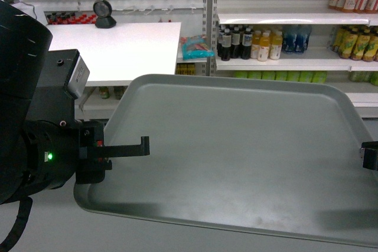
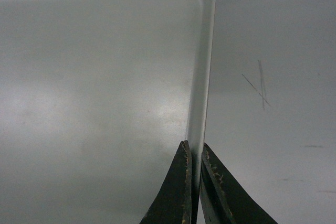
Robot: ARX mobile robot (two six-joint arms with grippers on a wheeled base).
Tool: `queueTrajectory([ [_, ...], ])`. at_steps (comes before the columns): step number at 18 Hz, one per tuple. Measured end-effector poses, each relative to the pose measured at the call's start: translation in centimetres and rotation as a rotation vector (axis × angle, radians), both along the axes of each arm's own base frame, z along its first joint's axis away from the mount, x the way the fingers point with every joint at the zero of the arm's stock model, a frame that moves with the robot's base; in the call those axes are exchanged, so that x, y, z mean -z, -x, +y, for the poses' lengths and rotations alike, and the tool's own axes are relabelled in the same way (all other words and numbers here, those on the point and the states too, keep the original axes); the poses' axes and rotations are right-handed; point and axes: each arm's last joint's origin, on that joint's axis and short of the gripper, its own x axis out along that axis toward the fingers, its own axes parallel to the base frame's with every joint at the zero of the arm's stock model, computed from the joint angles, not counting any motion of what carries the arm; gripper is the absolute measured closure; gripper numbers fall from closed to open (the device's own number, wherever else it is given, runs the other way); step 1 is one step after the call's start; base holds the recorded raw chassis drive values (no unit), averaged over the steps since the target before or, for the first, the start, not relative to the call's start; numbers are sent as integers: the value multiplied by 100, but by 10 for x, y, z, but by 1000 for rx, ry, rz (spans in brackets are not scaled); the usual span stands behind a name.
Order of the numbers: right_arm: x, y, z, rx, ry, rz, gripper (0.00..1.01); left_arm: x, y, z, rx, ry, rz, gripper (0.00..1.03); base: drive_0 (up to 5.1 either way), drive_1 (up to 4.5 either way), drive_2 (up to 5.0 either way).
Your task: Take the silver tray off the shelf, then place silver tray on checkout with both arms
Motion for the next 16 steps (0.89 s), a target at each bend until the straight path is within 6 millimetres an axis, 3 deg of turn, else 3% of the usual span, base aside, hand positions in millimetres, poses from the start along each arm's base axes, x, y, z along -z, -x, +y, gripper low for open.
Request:
queueTrajectory([
  [16, 0, 0, 0, 0, 0, 0, 98, 0, 0, 0, 0, 0, 1, 100, -512, 234, 234],
])
